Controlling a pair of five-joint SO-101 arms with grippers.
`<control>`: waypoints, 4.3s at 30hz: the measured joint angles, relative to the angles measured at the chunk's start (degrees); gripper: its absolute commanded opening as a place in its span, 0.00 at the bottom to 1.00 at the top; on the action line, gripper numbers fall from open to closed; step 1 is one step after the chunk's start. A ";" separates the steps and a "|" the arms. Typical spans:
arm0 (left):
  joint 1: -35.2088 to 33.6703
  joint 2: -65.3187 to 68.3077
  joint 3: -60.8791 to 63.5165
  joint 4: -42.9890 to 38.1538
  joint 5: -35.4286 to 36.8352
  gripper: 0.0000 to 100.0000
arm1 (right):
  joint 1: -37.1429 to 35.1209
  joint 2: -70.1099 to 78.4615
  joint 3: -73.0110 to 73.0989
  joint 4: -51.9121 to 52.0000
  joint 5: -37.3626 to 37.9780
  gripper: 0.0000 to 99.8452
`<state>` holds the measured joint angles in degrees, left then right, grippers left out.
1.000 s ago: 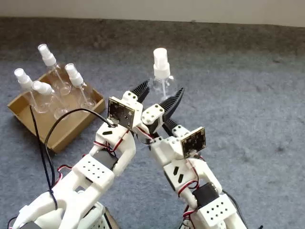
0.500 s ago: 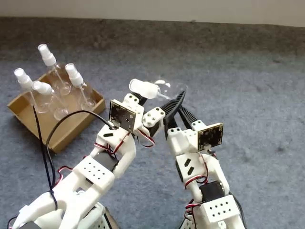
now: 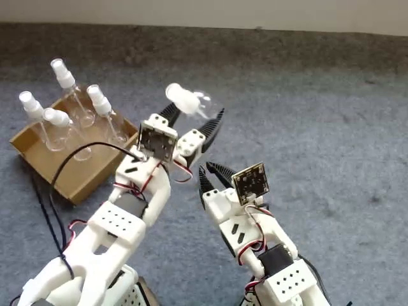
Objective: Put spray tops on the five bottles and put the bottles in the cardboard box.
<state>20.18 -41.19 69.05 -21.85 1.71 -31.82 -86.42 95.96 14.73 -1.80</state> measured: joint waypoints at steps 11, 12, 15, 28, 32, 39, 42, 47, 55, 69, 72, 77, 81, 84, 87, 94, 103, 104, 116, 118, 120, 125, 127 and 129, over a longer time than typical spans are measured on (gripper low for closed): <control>-11.69 -12.48 -15.91 35.69 -0.09 0.12 | -0.18 0.00 0.00 0.00 0.00 0.06; -12.84 -12.84 -16.88 37.80 -0.09 0.12 | -0.18 0.00 0.00 0.00 0.00 0.06; -15.82 -13.27 -18.99 43.08 -0.09 0.12 | -0.18 0.00 0.00 0.00 0.00 0.06; -20.40 -6.15 -45.27 61.27 -0.09 0.12 | -0.18 0.00 0.00 0.09 0.00 0.06; -24.35 1.32 -55.30 68.48 -0.09 0.12 | -0.18 0.00 0.00 0.44 0.00 0.06; -32.35 0.26 -57.14 72.00 -0.09 0.12 | -0.18 0.00 0.00 0.53 0.00 0.06; -35.52 -3.34 -52.40 72.00 -0.09 0.13 | -0.18 0.00 0.00 0.53 0.00 0.06; -40.00 -11.43 -39.21 70.42 -2.90 0.13 | -0.18 0.00 0.00 0.53 0.00 0.06; -45.45 -19.16 -24.18 62.77 -9.85 0.13 | -0.18 0.00 0.00 0.53 0.00 0.06; -50.02 -30.07 -4.57 62.24 -10.02 0.13 | -0.18 0.00 0.00 0.53 0.00 0.06; -49.41 -33.49 -2.64 62.24 -10.02 0.13 | -0.18 0.00 0.00 0.53 0.00 0.06; -49.14 -37.10 1.41 62.24 -10.02 0.13 | -0.18 0.00 0.00 0.53 0.00 0.06; -49.05 -38.86 4.48 62.24 -10.02 0.13 | -0.18 0.00 0.00 0.53 0.00 0.06; -49.05 -40.09 6.77 62.24 -10.02 0.13 | -0.18 0.00 0.00 0.53 0.00 0.06; -49.05 -41.76 9.76 62.24 -10.02 0.13 | -0.18 0.00 0.00 0.53 0.00 0.06; -49.05 -46.86 15.47 59.69 -10.02 0.13 | -0.18 0.00 0.00 0.53 0.00 0.06; -49.05 -48.18 19.52 53.27 -10.02 0.13 | -0.18 0.00 0.00 0.53 0.00 0.06; -49.05 -48.18 19.52 52.92 -10.02 0.13 | -0.18 0.00 0.00 0.53 0.00 0.06; -49.05 -48.18 19.52 49.41 -10.02 0.13 | -0.18 0.00 0.00 1.49 0.00 0.06; -49.14 -48.18 19.52 49.41 -10.02 0.13 | -0.18 0.00 0.00 2.55 0.00 0.06; -49.85 -48.18 19.52 49.41 -10.02 0.13 | -0.18 0.00 0.00 2.81 0.00 0.06; -50.99 -48.18 19.52 49.41 -10.02 0.13 | -0.18 0.00 0.00 2.81 0.00 0.06; -50.99 -48.18 19.52 49.41 -10.02 0.13 | -0.18 0.00 0.00 2.81 0.00 0.06; -50.99 -48.18 19.52 49.41 -10.02 0.13 | -0.18 0.00 0.00 2.81 0.00 0.06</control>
<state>-30.81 -89.36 88.57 27.56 -8.31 -32.00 -86.42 95.96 17.54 -1.80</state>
